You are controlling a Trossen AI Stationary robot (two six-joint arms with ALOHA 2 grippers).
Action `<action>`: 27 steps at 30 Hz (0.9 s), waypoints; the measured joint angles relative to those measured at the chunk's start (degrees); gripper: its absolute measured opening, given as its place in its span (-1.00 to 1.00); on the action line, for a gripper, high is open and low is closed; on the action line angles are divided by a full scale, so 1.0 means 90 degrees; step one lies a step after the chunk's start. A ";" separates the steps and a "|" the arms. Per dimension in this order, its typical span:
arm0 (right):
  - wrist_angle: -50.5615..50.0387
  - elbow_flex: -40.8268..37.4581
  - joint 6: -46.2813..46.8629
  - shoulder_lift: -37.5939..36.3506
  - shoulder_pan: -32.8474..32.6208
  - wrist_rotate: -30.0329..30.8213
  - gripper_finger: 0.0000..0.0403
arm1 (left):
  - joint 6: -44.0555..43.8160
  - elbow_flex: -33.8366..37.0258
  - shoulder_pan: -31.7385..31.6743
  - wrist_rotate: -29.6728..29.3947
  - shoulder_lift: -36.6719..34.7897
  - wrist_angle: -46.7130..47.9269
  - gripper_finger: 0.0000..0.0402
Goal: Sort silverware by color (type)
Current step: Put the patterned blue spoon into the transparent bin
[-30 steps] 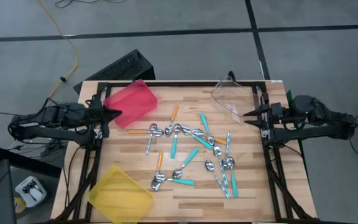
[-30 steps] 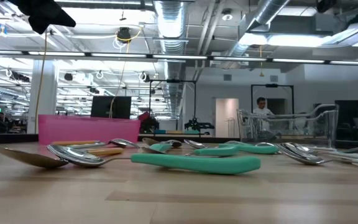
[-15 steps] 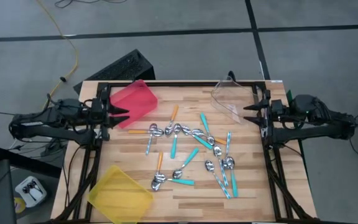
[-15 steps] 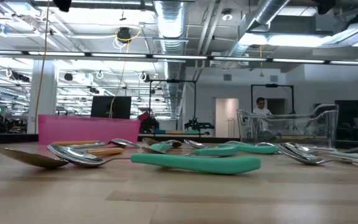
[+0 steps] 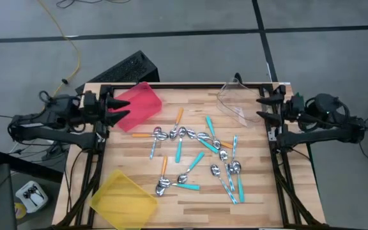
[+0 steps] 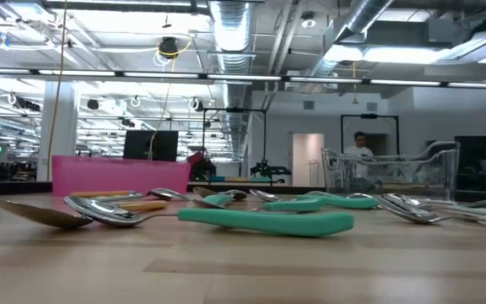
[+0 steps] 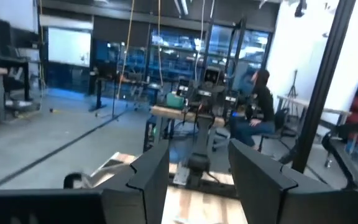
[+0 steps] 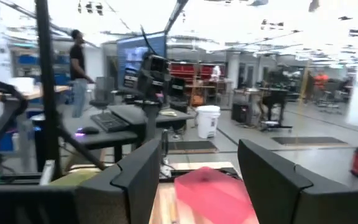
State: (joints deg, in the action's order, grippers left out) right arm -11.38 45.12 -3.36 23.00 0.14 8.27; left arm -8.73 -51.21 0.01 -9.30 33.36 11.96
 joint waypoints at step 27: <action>-0.5904 0.2401 0.1847 0.3749 -0.0029 0.0844 0.19 | -0.0334 -0.1894 0.0396 0.0450 0.2621 0.3993 -0.25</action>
State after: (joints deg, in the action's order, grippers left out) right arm -64.52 66.73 13.27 56.74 -0.12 15.87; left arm -11.74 -68.25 3.58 -5.25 56.96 47.89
